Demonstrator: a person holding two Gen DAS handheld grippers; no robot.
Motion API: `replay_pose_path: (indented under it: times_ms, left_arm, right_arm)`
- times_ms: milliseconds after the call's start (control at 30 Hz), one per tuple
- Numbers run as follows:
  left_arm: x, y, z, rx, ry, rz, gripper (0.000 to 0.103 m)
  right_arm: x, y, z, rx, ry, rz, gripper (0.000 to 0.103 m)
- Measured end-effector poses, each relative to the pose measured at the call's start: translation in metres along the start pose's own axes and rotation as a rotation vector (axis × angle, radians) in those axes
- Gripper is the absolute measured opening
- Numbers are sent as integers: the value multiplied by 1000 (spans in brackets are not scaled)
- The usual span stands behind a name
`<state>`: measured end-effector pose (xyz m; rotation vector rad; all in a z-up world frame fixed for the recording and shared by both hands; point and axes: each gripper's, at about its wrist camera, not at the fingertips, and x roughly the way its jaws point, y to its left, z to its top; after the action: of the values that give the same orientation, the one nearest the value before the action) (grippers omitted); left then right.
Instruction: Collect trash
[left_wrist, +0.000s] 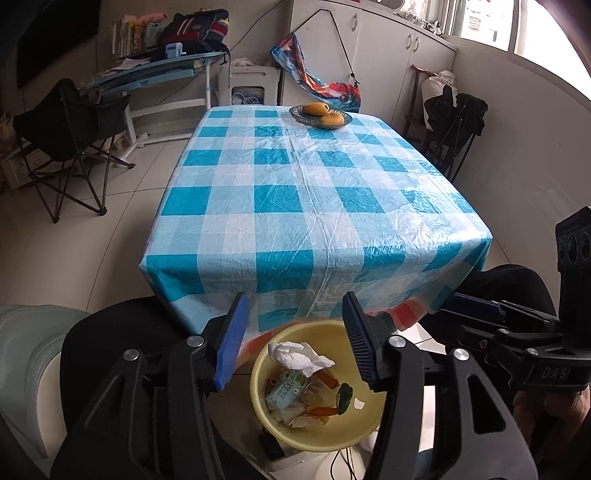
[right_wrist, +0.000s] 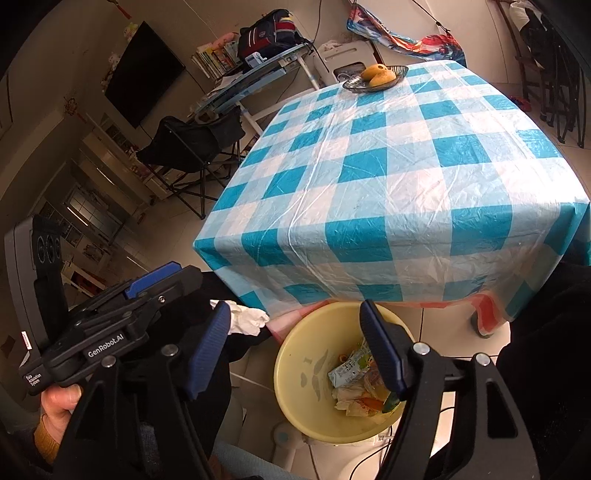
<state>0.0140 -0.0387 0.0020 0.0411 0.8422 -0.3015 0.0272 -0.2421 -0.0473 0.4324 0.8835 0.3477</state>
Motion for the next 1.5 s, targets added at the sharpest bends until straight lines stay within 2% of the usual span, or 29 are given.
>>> replay_pose_path:
  times_ms: [67, 167, 300, 367, 433, 567, 700, 1133, 1500]
  left_arm:
    - [-10, -1, 5, 1, -49, 36, 69]
    - [-28, -1, 13, -1, -120, 85, 80]
    - [-53, 0, 21, -8, -202, 124, 88]
    - [-64, 0, 24, -9, -234, 142, 91]
    - [-73, 0, 26, -14, -260, 152, 94]
    - [-83, 1, 29, -30, -287, 151, 96]
    - [-85, 4, 29, -50, -294, 153, 96]
    - [-78, 2, 24, -64, -266, 176, 96]
    - [-76, 2, 21, -56, -278, 200, 96]
  right_arm:
    - [-8, 1, 0, 1, -35, -39, 76]
    - [-23, 9, 1, -23, -106, -139, 84]
    - [-51, 28, 2, -81, -263, -267, 95]
    - [-64, 40, 1, -116, -348, -354, 96]
    - [-72, 52, 1, -161, -401, -392, 96]
    - [-81, 65, 2, -213, -441, -382, 96]
    - [-85, 67, 5, -214, -454, -383, 96]
    - [-82, 66, -1, -198, -442, -400, 96]
    - [-83, 65, -1, -197, -441, -401, 96]
